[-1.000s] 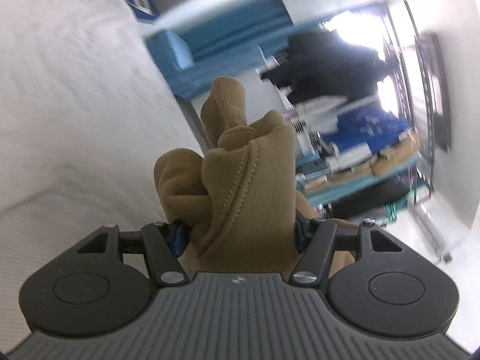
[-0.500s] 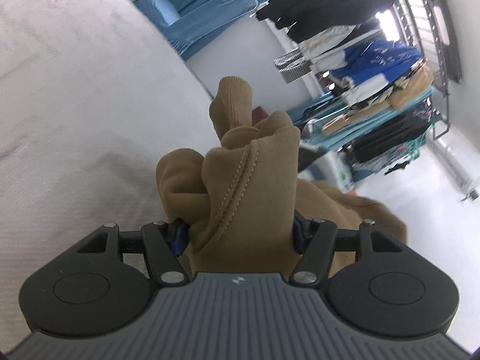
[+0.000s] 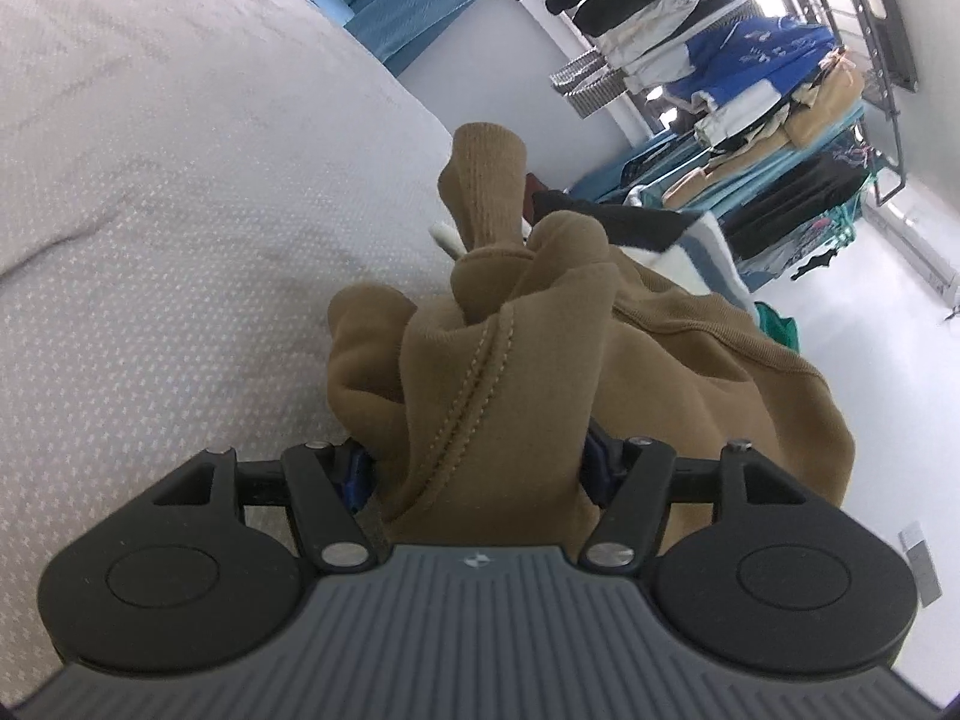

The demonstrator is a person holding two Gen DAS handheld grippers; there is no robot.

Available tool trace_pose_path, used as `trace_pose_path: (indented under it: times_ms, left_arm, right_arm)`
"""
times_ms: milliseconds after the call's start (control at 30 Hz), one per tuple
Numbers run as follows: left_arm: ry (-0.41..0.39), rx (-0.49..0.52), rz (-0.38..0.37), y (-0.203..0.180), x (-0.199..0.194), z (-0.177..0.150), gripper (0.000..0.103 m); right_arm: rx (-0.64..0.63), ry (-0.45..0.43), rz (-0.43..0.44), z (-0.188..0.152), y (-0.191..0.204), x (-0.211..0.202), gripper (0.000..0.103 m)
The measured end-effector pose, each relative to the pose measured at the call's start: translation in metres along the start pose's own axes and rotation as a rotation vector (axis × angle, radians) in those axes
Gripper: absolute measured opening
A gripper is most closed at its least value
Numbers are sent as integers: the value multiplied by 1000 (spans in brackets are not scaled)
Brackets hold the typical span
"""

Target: Fold large clothes

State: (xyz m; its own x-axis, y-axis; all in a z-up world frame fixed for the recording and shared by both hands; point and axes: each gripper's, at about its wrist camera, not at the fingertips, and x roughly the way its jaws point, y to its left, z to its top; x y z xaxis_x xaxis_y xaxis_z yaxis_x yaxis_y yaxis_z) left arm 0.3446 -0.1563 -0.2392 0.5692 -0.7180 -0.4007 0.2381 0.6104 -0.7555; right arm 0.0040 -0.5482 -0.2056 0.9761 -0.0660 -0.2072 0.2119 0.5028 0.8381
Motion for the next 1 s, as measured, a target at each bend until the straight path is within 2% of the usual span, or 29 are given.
trace_pose_path:
  times_ms: [200, 400, 667, 800, 867, 1000]
  left_arm:
    - [-13, 26, -23, 19, -6, -15, 72]
    - [-16, 50, -8, 11, -4, -13, 73]
    - [44, 0, -16, 22, -20, -11, 80]
    - [59, 38, 16, 25, -44, -14, 83]
    - [55, 85, 55, 22, -59, -16, 83]
    - [48, 194, 129, 7, -88, -17, 83]
  right_arm:
    - [17, -10, -2, -11, -22, 2, 61]
    - [56, -6, -1, -14, -32, 3, 65]
    - [166, 44, -24, -21, -47, -4, 73]
    - [230, 76, -30, -28, -55, -17, 73]
    - [240, 85, -47, -29, -53, -25, 73]
    - [227, 83, -131, -26, -44, -54, 74]
